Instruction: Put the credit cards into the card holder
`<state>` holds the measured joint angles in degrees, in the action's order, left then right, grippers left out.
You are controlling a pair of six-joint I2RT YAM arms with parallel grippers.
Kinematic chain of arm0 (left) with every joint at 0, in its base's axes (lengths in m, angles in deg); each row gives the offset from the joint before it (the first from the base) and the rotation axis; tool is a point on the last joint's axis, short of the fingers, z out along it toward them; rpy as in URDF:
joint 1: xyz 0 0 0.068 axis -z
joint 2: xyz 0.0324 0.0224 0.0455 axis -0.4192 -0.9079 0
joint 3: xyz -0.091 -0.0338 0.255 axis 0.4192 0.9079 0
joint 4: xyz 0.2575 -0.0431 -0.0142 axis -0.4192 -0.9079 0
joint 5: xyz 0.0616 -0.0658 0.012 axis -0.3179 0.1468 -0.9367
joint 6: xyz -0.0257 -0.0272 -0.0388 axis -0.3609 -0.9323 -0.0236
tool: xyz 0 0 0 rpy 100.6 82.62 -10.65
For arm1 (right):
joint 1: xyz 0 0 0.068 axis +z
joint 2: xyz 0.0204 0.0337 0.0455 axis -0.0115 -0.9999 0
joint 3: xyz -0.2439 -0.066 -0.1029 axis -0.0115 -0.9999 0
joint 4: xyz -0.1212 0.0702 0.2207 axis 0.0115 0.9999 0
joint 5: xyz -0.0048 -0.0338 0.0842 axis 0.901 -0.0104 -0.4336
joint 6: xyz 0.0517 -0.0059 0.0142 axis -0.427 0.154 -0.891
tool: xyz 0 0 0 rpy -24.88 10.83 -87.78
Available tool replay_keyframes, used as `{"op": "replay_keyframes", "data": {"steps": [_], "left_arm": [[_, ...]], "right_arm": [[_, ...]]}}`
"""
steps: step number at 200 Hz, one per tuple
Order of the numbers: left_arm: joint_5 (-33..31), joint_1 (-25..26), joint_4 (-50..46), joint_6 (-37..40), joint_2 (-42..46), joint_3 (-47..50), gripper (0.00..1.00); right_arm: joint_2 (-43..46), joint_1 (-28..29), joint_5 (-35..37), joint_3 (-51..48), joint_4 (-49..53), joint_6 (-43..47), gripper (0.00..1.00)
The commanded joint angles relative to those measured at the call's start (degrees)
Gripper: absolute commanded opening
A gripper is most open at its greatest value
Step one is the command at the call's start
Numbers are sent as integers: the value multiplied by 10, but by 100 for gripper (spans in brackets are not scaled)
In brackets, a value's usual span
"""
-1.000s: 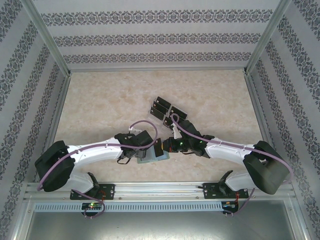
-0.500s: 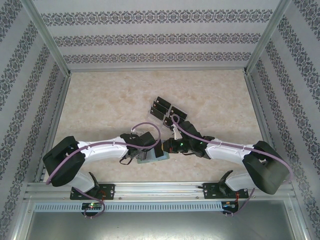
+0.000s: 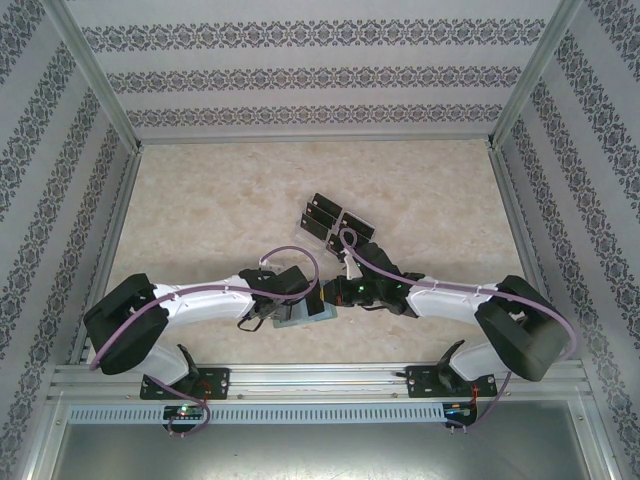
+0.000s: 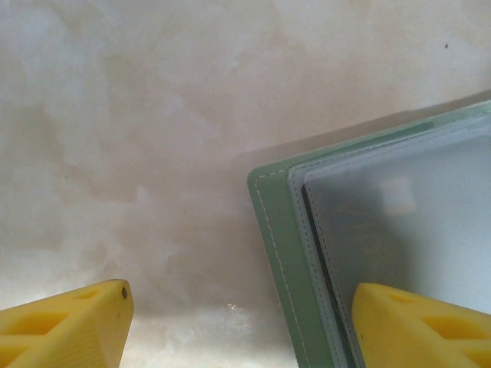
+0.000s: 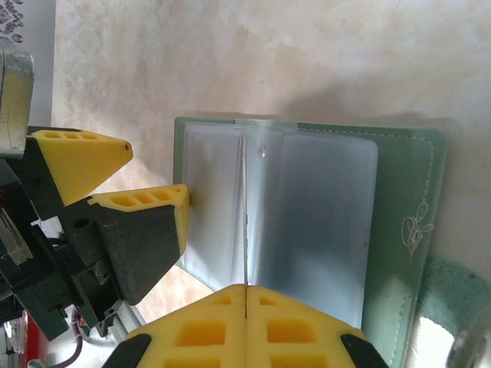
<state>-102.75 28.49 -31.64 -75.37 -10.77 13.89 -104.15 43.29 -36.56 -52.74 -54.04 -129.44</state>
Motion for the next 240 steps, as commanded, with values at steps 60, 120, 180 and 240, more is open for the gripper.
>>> {"op": "replay_keyframes", "data": {"steps": [60,120,180,240], "left_arm": [[-8,8,-20,-5,-3,16,76],[-8,8,-20,-5,-5,15,76],[-7,8,-20,-4,-5,14,76],[-6,8,-21,-4,-5,14,76]], "right_arm": [[-40,6,-29,-7,-63,-20,0],[-72,6,-35,-16,-96,-31,0],[-105,5,-39,-26,-130,-43,0],[-108,1,-34,-31,-142,-53,0]]}}
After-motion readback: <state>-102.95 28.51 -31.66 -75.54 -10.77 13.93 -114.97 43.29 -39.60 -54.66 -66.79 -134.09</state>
